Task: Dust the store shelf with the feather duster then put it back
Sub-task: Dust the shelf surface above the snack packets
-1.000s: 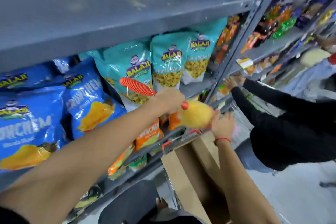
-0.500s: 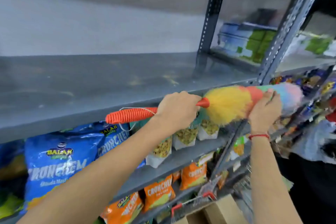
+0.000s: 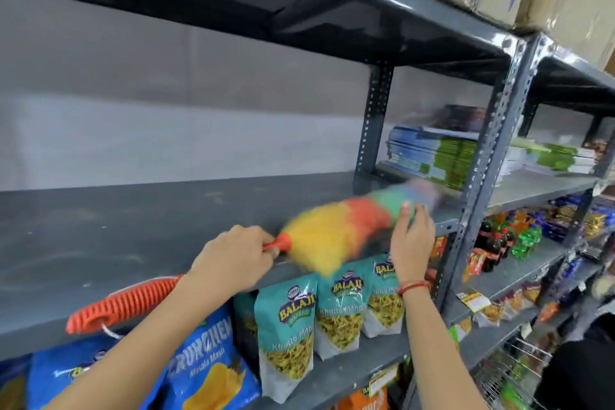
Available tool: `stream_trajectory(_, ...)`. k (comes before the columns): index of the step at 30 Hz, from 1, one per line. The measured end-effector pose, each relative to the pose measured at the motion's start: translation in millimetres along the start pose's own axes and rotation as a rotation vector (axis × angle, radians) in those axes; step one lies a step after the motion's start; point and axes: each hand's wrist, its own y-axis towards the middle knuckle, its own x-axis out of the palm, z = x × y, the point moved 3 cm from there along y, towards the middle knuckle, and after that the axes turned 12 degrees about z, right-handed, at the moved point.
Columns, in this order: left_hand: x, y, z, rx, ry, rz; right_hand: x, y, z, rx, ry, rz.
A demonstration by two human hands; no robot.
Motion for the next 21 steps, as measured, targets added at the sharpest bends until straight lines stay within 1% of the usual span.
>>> stream_trajectory(1,-2,1,-3,-0.049,0.050,0.021,2,-1,1,0.003,0.003,0.003)
stream_trajectory(3,-8,1,-2,-0.096,0.189,0.112,7,-1,1,0.024,0.002,-0.019)
stream_trajectory(5,-13,0,9,-0.091,0.268,0.200,7,-2,2,0.010,-0.004,-0.010)
stream_trajectory(6,-15,-1,15,-0.080,0.266,0.221,7,-2,2,-0.006,-0.001,-0.010)
stream_trajectory(9,-9,4,31,-0.043,0.190,0.206,9,2,5,-0.038,0.005,-0.013)
stream_trajectory(13,10,18,49,-0.040,0.170,0.075,17,0,11,-0.135,-0.018,-0.026)
stream_trajectory(14,11,20,51,-0.061,0.183,0.074,20,-3,12,-0.164,-0.011,-0.049)
stream_trajectory(17,8,26,54,-0.093,0.281,0.151,28,-13,20,-0.301,-0.025,-0.104)
stream_trajectory(19,8,28,53,-0.096,0.302,0.180,31,-17,26,-0.367,-0.033,-0.093)
stream_trajectory(21,10,31,52,-0.104,0.251,0.167,32,-17,29,-0.383,-0.022,-0.061)
